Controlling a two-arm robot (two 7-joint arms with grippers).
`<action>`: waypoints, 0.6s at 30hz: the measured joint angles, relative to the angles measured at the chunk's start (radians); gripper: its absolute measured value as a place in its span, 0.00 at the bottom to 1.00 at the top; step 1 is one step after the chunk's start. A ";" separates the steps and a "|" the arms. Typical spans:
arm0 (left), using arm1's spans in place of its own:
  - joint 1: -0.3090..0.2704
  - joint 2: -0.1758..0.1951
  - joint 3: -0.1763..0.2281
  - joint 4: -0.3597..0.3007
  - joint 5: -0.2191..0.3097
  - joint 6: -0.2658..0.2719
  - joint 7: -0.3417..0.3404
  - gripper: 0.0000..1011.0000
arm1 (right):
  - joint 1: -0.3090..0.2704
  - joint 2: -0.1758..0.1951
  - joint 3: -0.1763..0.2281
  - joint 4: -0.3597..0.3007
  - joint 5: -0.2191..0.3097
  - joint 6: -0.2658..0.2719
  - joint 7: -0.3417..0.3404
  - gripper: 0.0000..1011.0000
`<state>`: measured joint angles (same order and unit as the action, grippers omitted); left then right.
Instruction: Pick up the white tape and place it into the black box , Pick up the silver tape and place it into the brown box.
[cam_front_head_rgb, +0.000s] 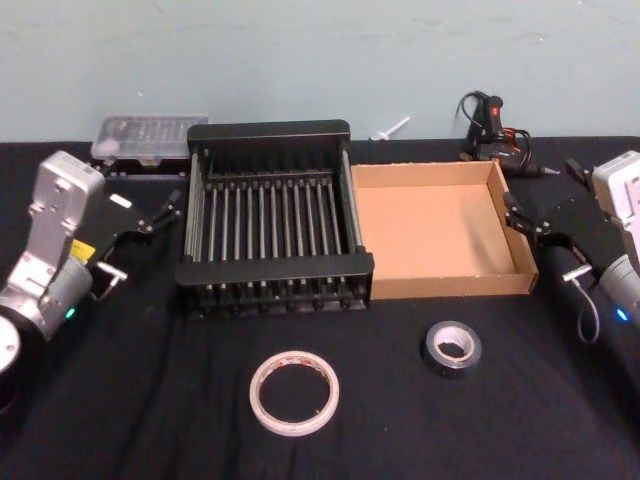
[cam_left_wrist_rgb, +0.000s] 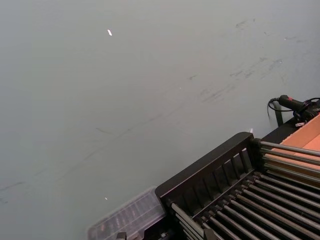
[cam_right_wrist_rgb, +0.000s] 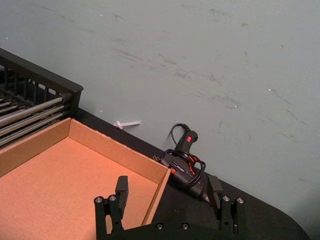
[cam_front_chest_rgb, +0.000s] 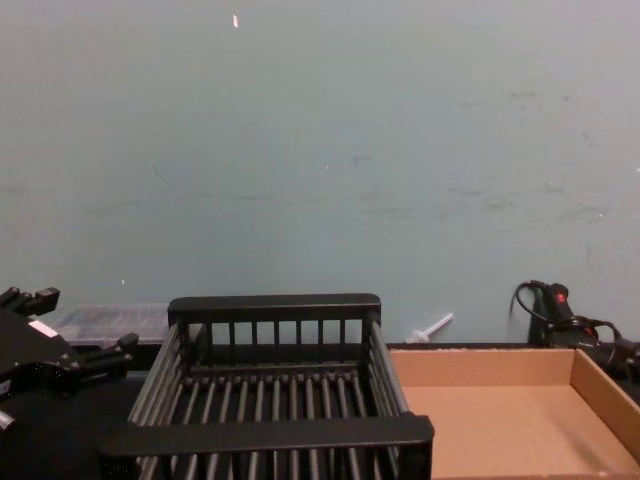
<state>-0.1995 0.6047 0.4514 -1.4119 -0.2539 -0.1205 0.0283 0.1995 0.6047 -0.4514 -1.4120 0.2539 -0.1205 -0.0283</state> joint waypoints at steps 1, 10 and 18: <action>0.000 0.000 0.000 0.000 0.000 0.000 0.000 0.99 | 0.000 0.000 0.000 0.000 0.000 0.000 0.000 0.99; 0.000 0.000 0.000 0.000 0.000 0.000 0.000 0.99 | 0.000 0.000 0.000 0.000 0.000 0.000 0.000 0.99; 0.000 0.000 0.000 0.000 0.000 0.000 0.000 0.99 | 0.000 0.000 0.000 0.000 0.000 0.000 0.000 0.99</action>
<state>-0.1995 0.6047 0.4514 -1.4120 -0.2539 -0.1205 0.0283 0.1995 0.6047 -0.4514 -1.4120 0.2539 -0.1205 -0.0282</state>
